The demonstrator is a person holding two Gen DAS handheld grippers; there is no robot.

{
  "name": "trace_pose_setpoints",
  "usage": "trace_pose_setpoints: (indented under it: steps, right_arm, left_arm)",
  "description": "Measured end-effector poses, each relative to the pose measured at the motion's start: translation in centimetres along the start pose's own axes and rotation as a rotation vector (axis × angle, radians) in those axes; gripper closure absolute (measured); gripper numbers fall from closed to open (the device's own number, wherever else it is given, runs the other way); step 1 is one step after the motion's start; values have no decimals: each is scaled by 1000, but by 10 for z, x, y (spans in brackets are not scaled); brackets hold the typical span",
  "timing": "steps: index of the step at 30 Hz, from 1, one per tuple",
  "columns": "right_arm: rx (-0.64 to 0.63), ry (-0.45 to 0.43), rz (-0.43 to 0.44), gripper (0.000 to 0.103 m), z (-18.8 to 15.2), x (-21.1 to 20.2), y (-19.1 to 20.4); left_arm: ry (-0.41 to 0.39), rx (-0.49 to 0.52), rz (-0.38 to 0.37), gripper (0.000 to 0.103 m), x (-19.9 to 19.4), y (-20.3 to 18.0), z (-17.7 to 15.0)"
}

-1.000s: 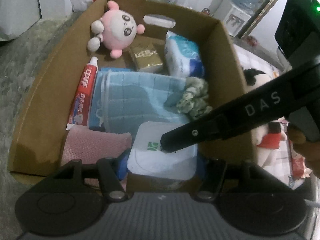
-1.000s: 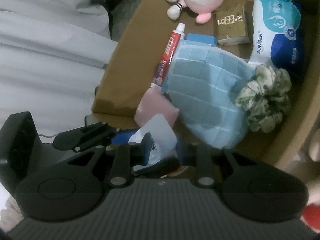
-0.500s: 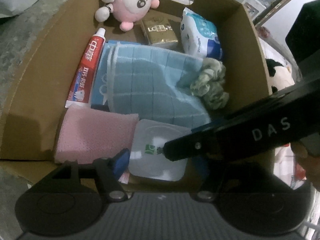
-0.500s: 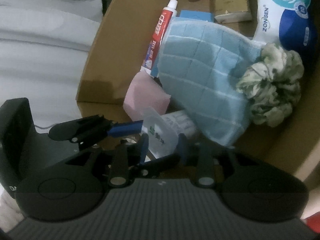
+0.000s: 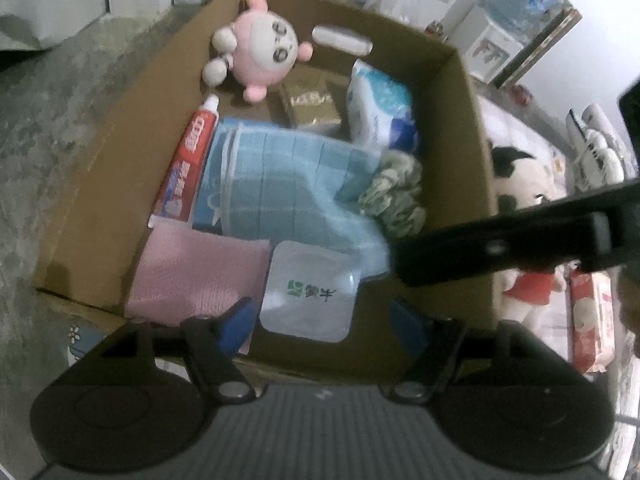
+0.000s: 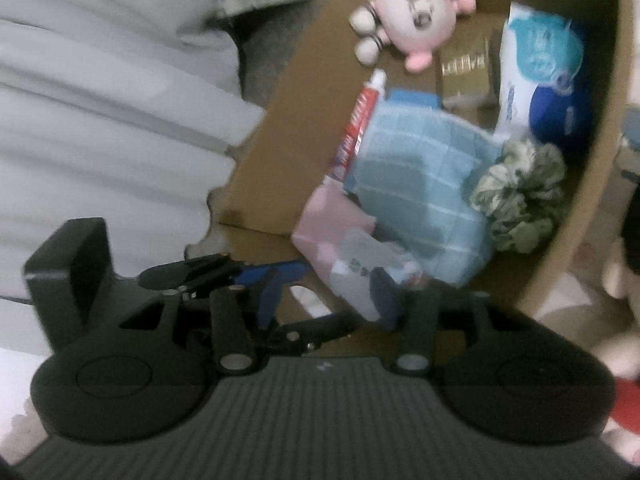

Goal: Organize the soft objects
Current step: 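Lower the yogurt cup into the box beside the pink pad with the right tool, then open the right tool to release the yogurt cup in the box, then move both tools back over the bed toward the doll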

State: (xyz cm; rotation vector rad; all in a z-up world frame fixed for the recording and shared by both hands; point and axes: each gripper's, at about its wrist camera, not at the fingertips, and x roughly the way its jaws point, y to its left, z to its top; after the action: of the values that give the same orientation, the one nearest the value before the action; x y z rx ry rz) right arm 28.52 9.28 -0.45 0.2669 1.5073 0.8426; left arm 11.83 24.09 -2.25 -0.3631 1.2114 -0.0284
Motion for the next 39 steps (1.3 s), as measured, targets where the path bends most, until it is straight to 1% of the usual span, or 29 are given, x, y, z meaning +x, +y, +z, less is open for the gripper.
trace_pose_setpoints:
  steps: [3,5,6,7,10,13,14,15,17,18,20,21,22,23,24,27,29,33,36,39]
  right_arm:
    - [-8,-64,11,52,-13,-29,3]
    - [-4,-101,16,51,-21,-45,2]
    - [0,-123,18,51,-27,-53,1]
    - [1,-138,20,51,-31,-60,0]
    - [12,-185,20,51,-46,-79,-4]
    - [22,-242,53,51,-67,-97,-10]
    - [25,-264,66,50,-76,-106,-13]
    - [28,-281,73,49,-83,-113,-16]
    - [42,-316,78,48,-100,-126,-27]
    - [57,-335,76,48,-108,-133,-34]
    - [89,-357,73,48,-122,-143,-46]
    - [109,-372,76,48,-130,-147,-53]
    - [123,-383,81,47,-136,-151,-60]
    - [138,-393,86,47,-142,-153,-66]
    - [159,-405,90,47,-148,-155,-74]
    - [207,-432,103,47,-162,-158,-93]
    - [235,-439,118,47,-167,-157,-102]
    - [254,-449,134,46,-173,-155,-115]
    - [272,-454,147,46,-175,-152,-121]
    - [284,-457,148,45,-178,-153,-125]
  left_arm:
    - [-26,13,10,26,-9,-5,-2]
    - [-27,36,31,24,-9,-11,-3]
    - [-23,57,37,21,-7,-15,-3]
    - [-15,84,47,20,-2,-18,-2]
    - [23,166,121,20,19,-26,5]
    - [66,220,185,20,43,-28,15]
    - [87,223,197,20,51,-27,18]
    - [105,227,202,18,57,-26,20]
    - [146,235,203,18,68,-24,24]
    - [162,243,215,18,72,-25,24]
    - [186,257,232,22,79,-26,24]
    - [197,258,234,29,81,-26,24]
    - [207,256,226,39,82,-26,23]
    - [214,253,216,39,82,-26,23]
    - [220,252,208,39,82,-27,23]
    - [224,288,233,40,81,-32,20]
    - [241,297,241,40,81,-35,18]
    - [288,280,218,39,83,-36,13]
    - [268,319,255,39,83,-41,8]
    - [260,328,283,39,83,-44,8]
